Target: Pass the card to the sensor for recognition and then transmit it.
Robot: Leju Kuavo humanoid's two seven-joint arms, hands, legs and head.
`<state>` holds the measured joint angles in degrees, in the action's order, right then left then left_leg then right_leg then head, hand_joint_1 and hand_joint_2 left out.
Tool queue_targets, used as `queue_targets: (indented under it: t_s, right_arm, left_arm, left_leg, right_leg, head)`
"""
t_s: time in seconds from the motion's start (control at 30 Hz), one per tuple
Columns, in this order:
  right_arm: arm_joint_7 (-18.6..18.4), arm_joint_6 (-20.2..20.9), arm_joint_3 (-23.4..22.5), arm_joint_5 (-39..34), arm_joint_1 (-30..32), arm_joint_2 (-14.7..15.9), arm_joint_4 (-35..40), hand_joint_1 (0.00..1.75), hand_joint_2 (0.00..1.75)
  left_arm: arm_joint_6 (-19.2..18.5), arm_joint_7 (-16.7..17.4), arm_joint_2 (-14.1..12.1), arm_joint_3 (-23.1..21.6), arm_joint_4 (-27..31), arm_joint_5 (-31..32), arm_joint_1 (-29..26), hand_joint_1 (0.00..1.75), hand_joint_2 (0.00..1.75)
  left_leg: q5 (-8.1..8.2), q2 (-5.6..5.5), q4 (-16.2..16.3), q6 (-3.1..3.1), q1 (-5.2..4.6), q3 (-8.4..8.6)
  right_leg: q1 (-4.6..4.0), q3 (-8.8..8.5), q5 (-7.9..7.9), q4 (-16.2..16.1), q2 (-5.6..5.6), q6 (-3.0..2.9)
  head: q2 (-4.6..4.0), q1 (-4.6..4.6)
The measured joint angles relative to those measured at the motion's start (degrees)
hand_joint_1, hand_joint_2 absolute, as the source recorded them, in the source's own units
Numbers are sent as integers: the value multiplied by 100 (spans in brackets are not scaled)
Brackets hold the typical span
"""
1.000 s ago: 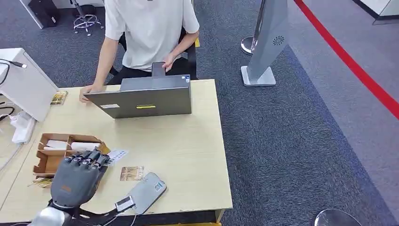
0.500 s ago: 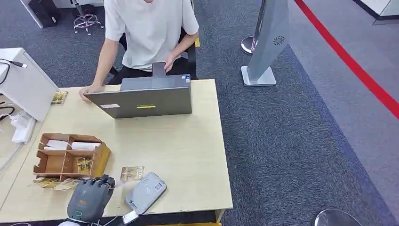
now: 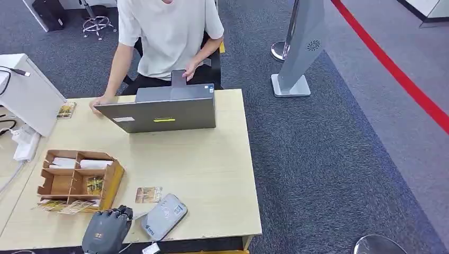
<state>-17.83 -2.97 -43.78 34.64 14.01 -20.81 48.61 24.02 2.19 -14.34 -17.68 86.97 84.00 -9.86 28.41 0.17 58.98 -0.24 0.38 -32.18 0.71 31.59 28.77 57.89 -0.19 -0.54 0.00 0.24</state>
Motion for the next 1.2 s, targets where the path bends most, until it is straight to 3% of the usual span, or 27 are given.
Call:
queue_targets:
  t_s: [0.3,0.43,0.83,1.1,1.2]
  right_arm:
    - [144,-17,-44,96,-4,0,-4,0,175]
    - [190,-15,-81,170,-9,0,-13,0,175]
    - [249,-9,-177,255,-37,0,-52,0,175]
    - [384,26,-269,500,-68,0,-79,0,175]
    - [487,66,-376,708,-104,0,-116,0,175]
  left_arm:
    - [345,218,-48,229,67,184,120,175,175]
    - [336,109,-74,594,184,184,267,175,175]
    - [450,171,-100,888,310,214,333,175,175]
    - [459,107,-382,1401,516,212,709,175,175]
    - [133,2,-604,1688,630,214,1097,175,175]
  left_leg:
    - [-2,0,0,-2,2,1]
    - [-2,0,0,-2,2,6]
    - [-2,0,0,-2,1,3]
    - [-7,-1,0,-8,14,3]
    - [-13,-3,0,-14,17,2]
  right_leg:
    - [-1,0,-1,0,0,-1]
    - [-1,-4,-1,2,-1,-2]
    - [-1,-1,-1,1,-1,-1]
    - [-13,-1,-4,3,-1,-6]
    - [-17,-1,-5,3,-4,-7]
  head:
    - [-2,0]
    - [-2,-2]
    - [0,0]
    - [-2,2]
    - [-2,-2]
